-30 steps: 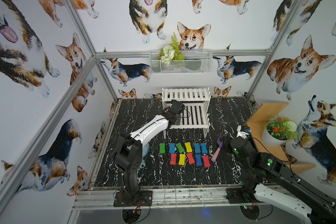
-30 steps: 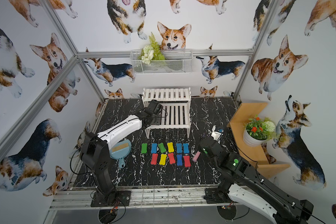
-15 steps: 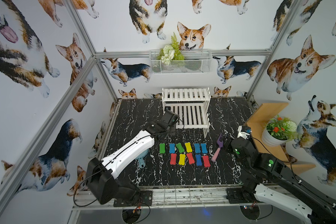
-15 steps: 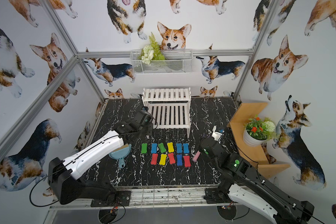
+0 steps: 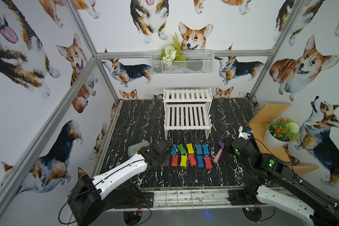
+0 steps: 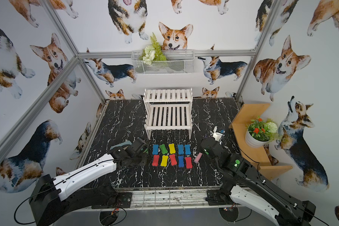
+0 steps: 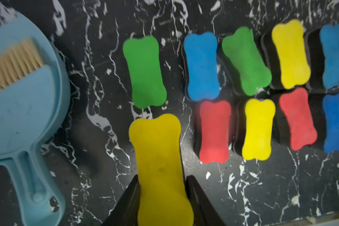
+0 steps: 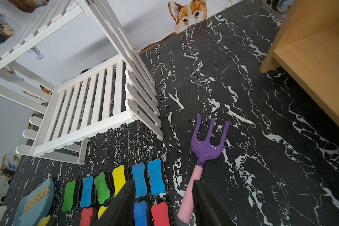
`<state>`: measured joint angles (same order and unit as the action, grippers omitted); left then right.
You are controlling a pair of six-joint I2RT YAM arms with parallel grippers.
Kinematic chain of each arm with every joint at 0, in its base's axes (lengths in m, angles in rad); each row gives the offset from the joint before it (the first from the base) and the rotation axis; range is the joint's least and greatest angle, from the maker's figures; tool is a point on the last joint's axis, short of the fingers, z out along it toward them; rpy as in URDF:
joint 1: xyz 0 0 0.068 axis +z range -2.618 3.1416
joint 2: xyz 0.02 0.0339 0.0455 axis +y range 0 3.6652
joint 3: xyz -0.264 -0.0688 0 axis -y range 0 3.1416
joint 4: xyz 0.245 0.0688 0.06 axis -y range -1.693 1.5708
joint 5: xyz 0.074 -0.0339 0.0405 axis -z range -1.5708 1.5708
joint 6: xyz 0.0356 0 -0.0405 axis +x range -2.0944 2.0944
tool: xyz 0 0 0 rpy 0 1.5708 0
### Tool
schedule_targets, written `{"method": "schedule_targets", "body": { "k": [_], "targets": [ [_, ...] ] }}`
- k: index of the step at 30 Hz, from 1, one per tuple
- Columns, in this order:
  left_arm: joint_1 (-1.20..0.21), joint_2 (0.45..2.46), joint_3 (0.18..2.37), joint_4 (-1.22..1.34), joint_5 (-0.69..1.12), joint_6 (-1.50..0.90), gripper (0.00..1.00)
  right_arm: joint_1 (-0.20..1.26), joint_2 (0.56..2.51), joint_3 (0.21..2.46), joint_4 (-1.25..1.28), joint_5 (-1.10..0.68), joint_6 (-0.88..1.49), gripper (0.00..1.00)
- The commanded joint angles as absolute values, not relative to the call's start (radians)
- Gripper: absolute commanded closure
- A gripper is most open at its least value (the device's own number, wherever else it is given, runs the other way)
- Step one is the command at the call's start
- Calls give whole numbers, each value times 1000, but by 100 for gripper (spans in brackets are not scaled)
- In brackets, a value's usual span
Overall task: Remove the whiteboard erasers from the shelf
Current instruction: Pick up the whiteboard eraser from the shelf, then place the whiteboard eraser at the center of the board.
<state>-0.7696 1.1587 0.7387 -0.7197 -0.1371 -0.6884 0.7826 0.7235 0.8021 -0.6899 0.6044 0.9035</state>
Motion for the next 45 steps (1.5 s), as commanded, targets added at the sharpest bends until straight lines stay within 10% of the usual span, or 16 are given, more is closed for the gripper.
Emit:
{"method": "schedule_targets", "body": {
  "k": [1,27,41,45],
  "targets": [
    [-772,1197,739,-708,-111,-718,62,781,727,815,-681,617,891,47],
    [-706,1359,702,-603,-76,-652,58,781,749,838,-684,621,888,47],
    [-704,1280,716,-648,-128,-666,40,781,747,846,-682,621,890,46],
    [-703,1208,773,-694,-183,-672,22,781,746,848,-683,625,887,44]
  ]
}}
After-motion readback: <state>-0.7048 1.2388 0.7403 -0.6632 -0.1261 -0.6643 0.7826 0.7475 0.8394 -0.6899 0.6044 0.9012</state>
